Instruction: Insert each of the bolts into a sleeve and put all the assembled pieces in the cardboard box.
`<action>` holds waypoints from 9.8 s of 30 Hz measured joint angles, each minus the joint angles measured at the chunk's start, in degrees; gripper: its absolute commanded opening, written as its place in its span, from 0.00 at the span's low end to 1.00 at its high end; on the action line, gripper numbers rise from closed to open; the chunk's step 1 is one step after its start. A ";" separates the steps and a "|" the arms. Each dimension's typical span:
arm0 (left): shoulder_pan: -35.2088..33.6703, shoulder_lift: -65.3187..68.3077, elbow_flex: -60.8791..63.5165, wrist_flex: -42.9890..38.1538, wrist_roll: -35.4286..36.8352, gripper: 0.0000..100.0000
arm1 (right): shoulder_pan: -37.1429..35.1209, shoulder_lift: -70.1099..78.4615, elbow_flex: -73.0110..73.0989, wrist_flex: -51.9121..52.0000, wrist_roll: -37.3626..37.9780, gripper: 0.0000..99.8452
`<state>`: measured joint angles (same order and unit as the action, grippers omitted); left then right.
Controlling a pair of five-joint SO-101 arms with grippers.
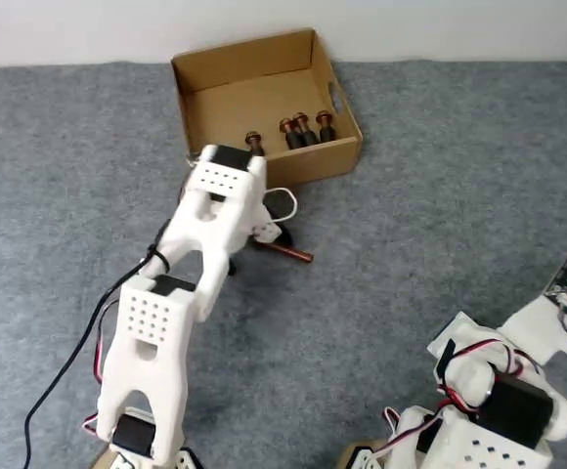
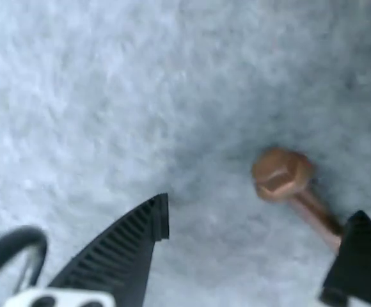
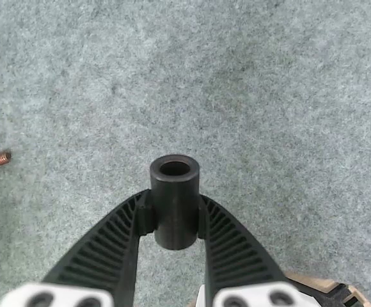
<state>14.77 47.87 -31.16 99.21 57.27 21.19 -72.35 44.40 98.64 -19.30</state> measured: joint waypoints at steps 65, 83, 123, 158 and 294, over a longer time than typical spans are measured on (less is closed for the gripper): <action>0.09 12.57 -20.04 0.53 3.87 0.20 | 0.00 -0.26 0.00 0.00 0.00 0.01; 3.87 12.57 -20.84 -0.44 4.04 0.00 | 0.00 -0.26 0.00 0.00 0.00 0.01; 10.46 -78.59 43.43 -16.26 -22.95 0.00 | -22.86 -30.33 3.69 -4.22 10.90 0.01; 17.85 -149.63 95.74 -50.37 -20.13 0.01 | -60.84 -30.86 27.52 -35.78 32.00 0.01; -12.04 -149.36 128.09 -37.19 -50.11 0.01 | -41.23 103.91 -67.78 -67.43 19.69 0.01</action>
<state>2.73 -101.49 96.92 62.02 7.16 -20.04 31.56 -23.38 31.21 0.40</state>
